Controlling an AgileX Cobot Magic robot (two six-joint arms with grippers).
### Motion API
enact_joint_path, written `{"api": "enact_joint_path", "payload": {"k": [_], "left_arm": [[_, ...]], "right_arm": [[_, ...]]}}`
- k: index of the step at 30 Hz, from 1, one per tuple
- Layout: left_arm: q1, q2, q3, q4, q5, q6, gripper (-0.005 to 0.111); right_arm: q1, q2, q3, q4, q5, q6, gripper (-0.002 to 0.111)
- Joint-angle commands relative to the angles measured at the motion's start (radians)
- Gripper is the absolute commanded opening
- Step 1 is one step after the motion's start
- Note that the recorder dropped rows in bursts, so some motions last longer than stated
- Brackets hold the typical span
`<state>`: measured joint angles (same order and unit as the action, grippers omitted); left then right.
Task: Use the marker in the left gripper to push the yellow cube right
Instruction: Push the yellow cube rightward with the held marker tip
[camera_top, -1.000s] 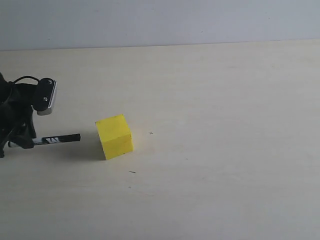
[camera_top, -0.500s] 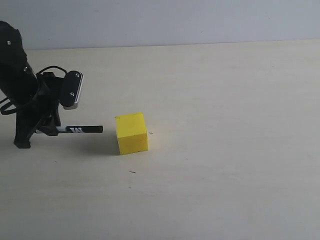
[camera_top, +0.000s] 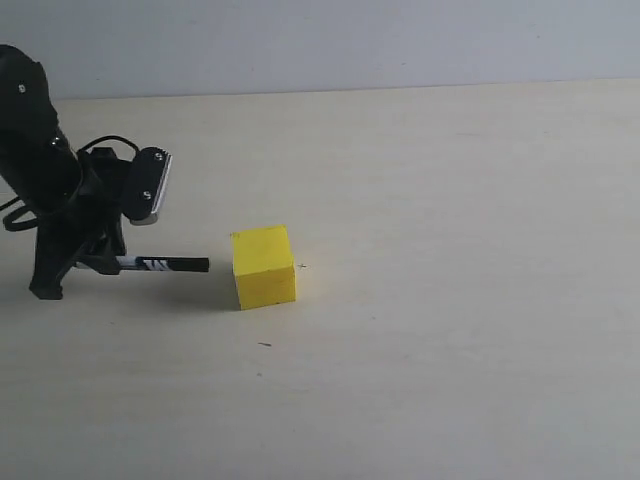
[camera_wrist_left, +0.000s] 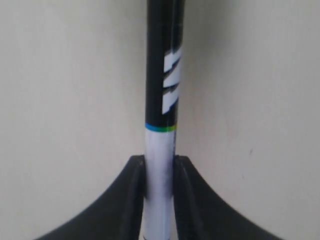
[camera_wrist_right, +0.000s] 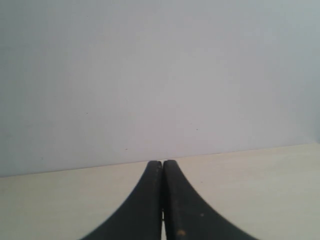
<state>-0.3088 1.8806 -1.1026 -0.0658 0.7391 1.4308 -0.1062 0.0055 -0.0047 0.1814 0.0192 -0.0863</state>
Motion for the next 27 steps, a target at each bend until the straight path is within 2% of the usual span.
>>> {"api": "enact_joint_path", "payload": {"k": [1, 4, 12, 15, 27], "left_arm": [[-0.099, -0.002, -0.013, -0.096, -0.091, 0.000, 0.000], [-0.120, 0.003, -0.038, -0.094, -0.070, -0.008, 0.000], [-0.026, 0.005, -0.043, 0.011, 0.041, -0.105, 0.000], [-0.018, 0.005, -0.043, 0.057, 0.045, -0.103, 0.000], [-0.018, 0.005, -0.043, 0.055, 0.023, -0.107, 0.000]], "right_arm": [[0.002, -0.006, 0.005, -0.004, 0.000, -0.006, 0.000], [0.002, -0.006, 0.005, -0.004, 0.000, -0.006, 0.000], [0.002, -0.006, 0.005, -0.004, 0.000, -0.006, 0.000], [0.002, -0.006, 0.005, -0.004, 0.000, -0.006, 0.000], [0.002, -0.006, 0.005, -0.004, 0.000, -0.006, 0.000]]}}
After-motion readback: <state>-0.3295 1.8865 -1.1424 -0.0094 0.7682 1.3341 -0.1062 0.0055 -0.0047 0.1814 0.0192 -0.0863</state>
